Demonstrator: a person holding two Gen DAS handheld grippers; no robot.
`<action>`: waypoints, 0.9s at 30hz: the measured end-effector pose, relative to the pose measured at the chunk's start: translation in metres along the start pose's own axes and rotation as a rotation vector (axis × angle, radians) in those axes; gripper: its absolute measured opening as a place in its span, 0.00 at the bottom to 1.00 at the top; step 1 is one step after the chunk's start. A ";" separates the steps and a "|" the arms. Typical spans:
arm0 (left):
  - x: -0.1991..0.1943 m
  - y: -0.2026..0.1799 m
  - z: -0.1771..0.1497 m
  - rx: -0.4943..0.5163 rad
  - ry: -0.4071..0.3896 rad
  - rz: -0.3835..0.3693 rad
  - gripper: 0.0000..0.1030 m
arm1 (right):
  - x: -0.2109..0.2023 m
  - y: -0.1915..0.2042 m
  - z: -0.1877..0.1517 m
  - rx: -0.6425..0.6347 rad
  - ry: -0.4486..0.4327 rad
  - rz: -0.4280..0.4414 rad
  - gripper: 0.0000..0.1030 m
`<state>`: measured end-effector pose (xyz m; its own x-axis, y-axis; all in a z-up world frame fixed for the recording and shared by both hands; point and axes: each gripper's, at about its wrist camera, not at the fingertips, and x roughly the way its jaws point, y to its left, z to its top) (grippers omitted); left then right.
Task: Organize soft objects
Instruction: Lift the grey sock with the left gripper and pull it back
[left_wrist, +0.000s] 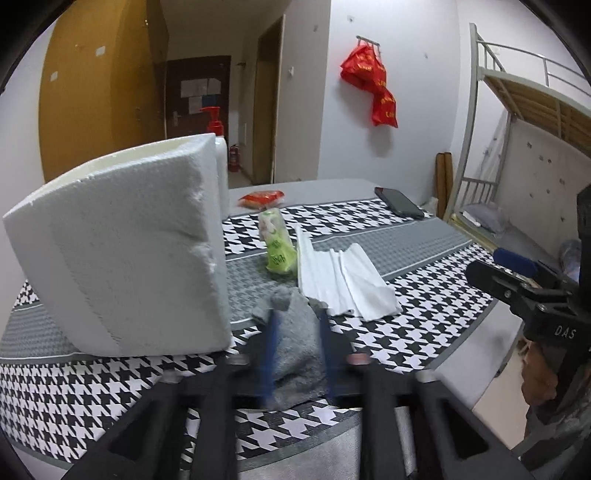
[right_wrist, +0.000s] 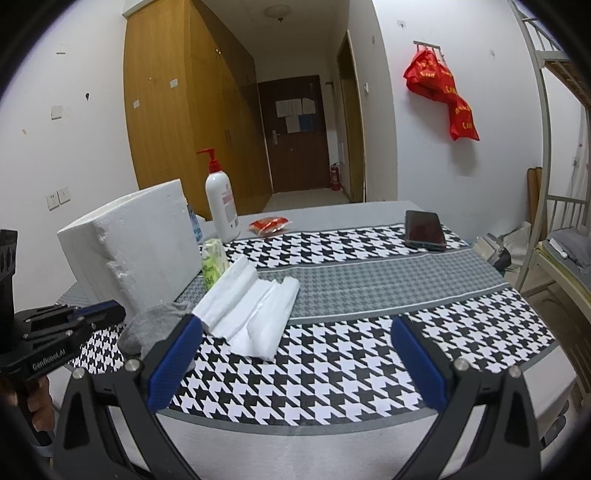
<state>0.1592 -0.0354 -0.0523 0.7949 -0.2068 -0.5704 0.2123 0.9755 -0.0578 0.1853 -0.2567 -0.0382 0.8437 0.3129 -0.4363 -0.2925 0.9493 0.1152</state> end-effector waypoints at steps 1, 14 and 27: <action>0.001 -0.002 -0.001 0.002 -0.005 -0.003 0.59 | 0.002 0.000 -0.001 -0.001 0.004 0.003 1.00; 0.031 -0.006 -0.011 0.021 0.078 0.010 0.62 | 0.034 0.008 0.003 -0.009 0.094 0.022 1.00; 0.054 0.000 -0.016 0.021 0.160 0.040 0.45 | 0.072 0.017 0.004 -0.017 0.208 0.052 1.00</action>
<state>0.1932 -0.0456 -0.0961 0.7031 -0.1513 -0.6949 0.1950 0.9807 -0.0163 0.2432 -0.2183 -0.0638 0.7165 0.3472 -0.6050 -0.3426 0.9307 0.1283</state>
